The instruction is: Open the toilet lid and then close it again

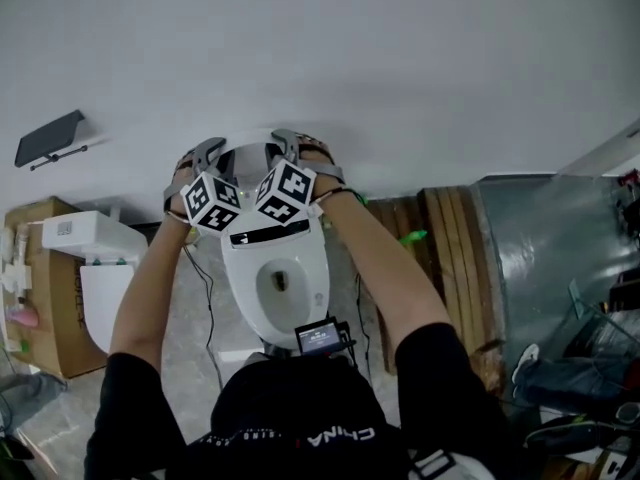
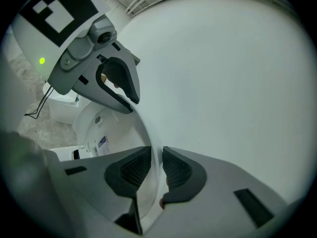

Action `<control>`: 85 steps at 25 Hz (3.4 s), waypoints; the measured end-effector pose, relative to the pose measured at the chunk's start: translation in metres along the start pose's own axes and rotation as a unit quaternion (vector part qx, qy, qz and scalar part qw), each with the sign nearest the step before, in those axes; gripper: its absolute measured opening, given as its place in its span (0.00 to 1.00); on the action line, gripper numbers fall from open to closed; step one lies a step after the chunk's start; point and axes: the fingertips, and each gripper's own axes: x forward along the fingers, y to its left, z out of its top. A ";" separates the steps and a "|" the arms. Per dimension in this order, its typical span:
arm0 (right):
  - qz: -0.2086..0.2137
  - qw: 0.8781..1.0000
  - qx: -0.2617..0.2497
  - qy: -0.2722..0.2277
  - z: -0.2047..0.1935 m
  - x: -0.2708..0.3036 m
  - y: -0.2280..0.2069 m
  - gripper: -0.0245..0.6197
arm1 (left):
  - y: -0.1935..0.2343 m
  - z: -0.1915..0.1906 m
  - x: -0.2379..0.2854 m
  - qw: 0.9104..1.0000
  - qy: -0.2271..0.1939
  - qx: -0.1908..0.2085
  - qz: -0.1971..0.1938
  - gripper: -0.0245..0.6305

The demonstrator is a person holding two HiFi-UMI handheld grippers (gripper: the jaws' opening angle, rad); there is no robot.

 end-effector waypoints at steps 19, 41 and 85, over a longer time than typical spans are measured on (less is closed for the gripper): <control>0.032 0.999 0.004 -0.010 0.007 0.081 -0.029 0.16 | 0.043 -0.016 0.075 0.997 0.041 -0.063 0.000 0.16; -0.020 0.997 -0.071 -0.017 0.012 0.030 -0.026 0.15 | 0.032 -0.031 0.019 0.998 0.055 0.014 0.003 0.16; 0.111 0.990 0.088 0.012 -0.194 -0.300 0.182 0.06 | -0.326 -0.038 -0.255 0.979 0.104 -0.109 -0.135 0.05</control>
